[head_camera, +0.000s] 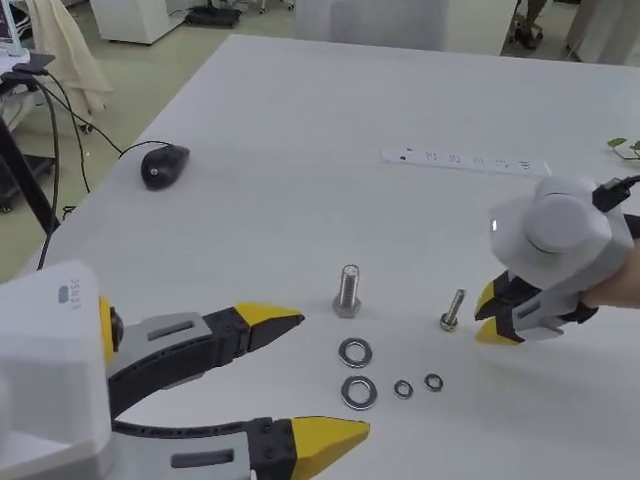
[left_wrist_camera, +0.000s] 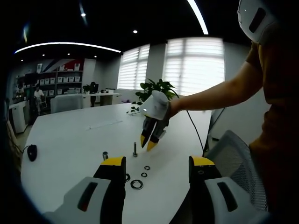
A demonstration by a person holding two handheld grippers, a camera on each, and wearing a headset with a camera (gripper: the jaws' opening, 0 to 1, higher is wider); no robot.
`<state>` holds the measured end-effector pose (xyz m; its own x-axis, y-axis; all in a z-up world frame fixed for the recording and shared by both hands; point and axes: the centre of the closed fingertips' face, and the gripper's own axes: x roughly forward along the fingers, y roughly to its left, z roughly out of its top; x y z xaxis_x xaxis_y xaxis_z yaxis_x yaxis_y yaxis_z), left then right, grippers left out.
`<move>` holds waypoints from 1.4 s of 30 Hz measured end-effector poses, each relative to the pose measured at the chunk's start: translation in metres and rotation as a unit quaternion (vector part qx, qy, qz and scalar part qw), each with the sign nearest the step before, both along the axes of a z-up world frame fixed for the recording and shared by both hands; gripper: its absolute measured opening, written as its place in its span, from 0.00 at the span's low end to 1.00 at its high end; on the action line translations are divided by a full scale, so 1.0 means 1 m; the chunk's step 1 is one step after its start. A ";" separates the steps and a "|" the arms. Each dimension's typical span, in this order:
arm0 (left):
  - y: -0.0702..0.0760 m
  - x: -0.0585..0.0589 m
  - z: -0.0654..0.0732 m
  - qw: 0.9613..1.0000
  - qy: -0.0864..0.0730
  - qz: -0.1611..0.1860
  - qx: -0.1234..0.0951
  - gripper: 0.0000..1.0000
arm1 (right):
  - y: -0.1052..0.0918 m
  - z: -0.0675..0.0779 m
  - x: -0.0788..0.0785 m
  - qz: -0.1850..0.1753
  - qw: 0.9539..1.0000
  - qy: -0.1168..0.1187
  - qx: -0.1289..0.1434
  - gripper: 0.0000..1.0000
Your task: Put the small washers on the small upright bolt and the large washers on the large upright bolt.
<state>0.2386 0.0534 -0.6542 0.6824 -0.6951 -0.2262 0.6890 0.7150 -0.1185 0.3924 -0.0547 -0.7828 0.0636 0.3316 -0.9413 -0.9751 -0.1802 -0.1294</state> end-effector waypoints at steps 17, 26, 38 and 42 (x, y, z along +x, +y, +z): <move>-0.004 -0.018 0.019 0.999 -0.031 0.003 0.010 0.54 | 0.009 -0.011 -0.058 0.030 0.999 0.026 -0.003 0.17; 0.000 -0.027 0.018 0.999 -0.033 0.003 0.009 0.54 | 0.021 -0.024 -0.066 0.033 0.999 0.032 -0.003 0.22; 0.001 -0.029 0.014 1.000 -0.022 0.007 0.013 0.54 | 0.033 -0.033 -0.051 0.034 0.999 0.032 -0.013 0.24; 0.004 -0.026 0.012 1.000 -0.018 0.011 0.014 0.54 | 0.035 -0.038 -0.049 0.035 0.999 0.037 -0.016 0.24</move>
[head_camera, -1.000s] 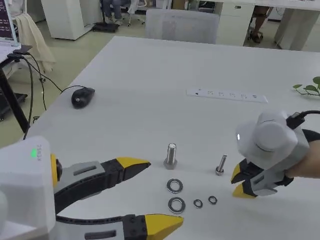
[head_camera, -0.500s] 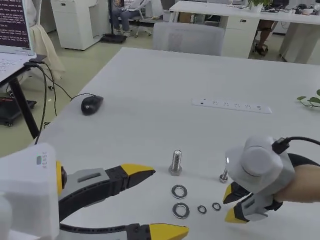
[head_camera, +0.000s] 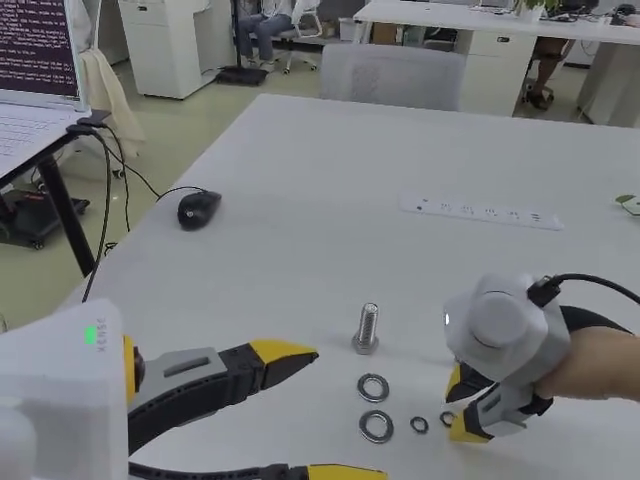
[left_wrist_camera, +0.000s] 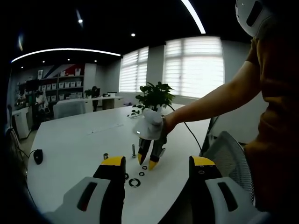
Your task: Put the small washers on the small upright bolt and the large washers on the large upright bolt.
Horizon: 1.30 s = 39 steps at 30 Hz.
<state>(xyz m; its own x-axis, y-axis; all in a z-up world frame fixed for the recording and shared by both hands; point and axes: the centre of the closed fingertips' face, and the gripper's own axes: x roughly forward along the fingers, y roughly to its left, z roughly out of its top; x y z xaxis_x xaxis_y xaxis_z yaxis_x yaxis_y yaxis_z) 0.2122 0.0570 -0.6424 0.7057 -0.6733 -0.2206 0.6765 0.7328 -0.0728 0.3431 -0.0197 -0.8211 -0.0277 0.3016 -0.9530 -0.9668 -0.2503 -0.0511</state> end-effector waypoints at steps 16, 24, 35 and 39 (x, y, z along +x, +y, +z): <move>0.003 0.014 -0.005 1.000 0.009 0.006 -0.008 0.54 | -0.004 -0.004 0.001 0.024 1.000 0.019 -0.005 0.21; -0.002 0.019 -0.007 1.000 0.014 0.006 -0.009 0.54 | -0.004 -0.004 0.001 0.029 0.999 0.018 -0.007 0.19; 0.000 0.020 -0.005 1.000 0.012 0.016 -0.012 0.54 | -0.002 -0.004 0.001 0.041 0.999 0.012 -0.003 0.13; 0.000 0.019 -0.005 1.000 0.012 0.016 -0.014 0.54 | -0.002 -0.004 0.001 0.036 0.999 0.010 -0.005 0.12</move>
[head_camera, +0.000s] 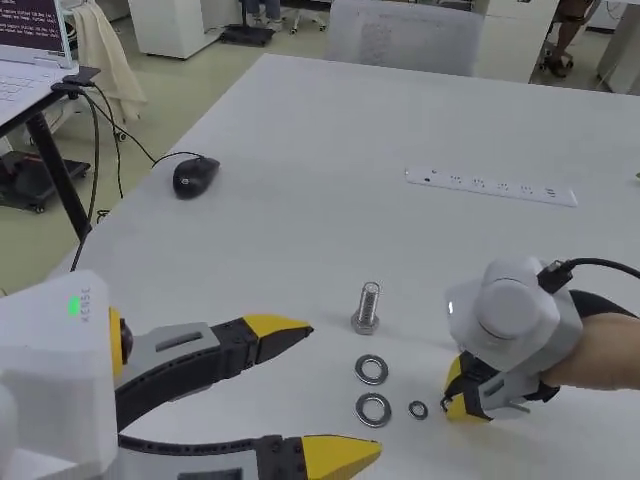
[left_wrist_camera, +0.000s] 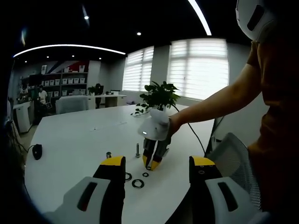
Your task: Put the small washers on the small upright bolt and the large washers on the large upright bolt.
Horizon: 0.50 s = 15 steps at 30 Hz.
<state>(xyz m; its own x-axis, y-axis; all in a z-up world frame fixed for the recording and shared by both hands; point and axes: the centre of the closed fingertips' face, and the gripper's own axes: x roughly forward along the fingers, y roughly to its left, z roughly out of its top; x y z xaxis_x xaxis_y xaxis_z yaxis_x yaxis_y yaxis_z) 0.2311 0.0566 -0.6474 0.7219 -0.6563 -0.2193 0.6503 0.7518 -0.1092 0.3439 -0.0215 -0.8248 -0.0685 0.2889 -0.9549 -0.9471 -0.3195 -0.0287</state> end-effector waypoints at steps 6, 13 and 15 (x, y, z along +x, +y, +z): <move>-0.001 -0.002 -0.001 1.000 0.003 -0.003 0.001 0.54 | -0.001 0.000 0.000 -0.004 1.000 -0.005 -0.001 0.12; 0.000 -0.001 -0.001 1.000 0.002 -0.004 0.002 0.54 | -0.007 0.007 0.004 -0.016 1.000 -0.004 0.004 0.12; -0.001 -0.001 -0.001 1.000 0.002 -0.006 0.002 0.54 | -0.009 0.010 0.006 -0.019 1.000 -0.006 0.006 0.12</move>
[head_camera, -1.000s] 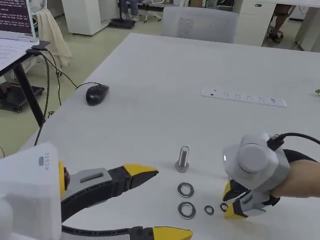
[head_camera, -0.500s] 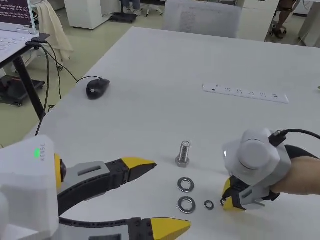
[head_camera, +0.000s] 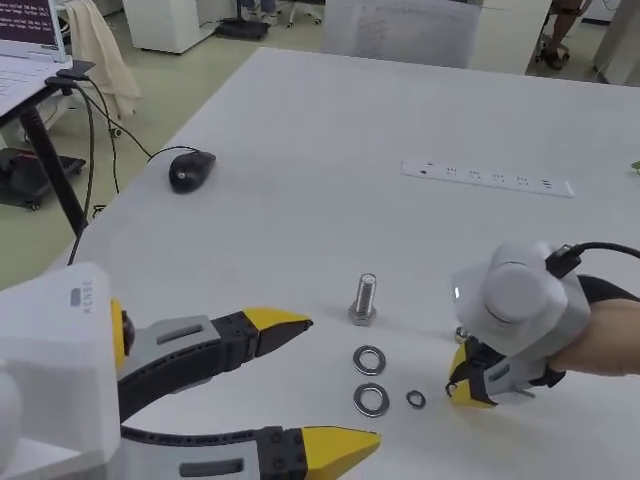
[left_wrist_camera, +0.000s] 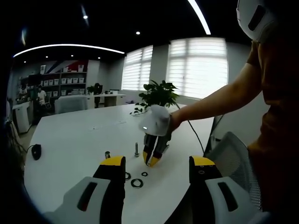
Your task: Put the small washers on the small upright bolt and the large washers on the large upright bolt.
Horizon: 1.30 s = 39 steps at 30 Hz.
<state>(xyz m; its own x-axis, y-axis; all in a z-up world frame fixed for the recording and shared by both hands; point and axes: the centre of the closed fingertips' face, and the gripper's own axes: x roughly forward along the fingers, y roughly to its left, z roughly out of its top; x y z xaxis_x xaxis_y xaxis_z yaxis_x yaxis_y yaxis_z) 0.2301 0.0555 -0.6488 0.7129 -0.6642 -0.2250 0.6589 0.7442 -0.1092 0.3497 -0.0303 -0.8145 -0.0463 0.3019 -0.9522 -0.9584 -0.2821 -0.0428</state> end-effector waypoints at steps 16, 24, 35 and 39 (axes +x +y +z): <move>-0.005 0.004 -0.002 1.000 0.001 -0.008 0.000 0.54 | -0.011 0.035 0.025 -0.019 0.999 -0.028 0.014 0.12; -0.007 0.006 -0.002 1.000 0.000 -0.012 -0.003 0.54 | -0.005 0.056 0.047 -0.034 0.998 -0.051 0.026 0.12; -0.003 0.007 -0.003 1.000 0.003 -0.007 -0.003 0.54 | 0.007 0.063 0.061 -0.027 0.997 -0.064 0.025 0.12; -0.001 0.008 -0.003 1.000 0.003 -0.004 -0.005 0.54 | 0.007 0.061 0.068 -0.023 0.997 -0.066 0.019 0.12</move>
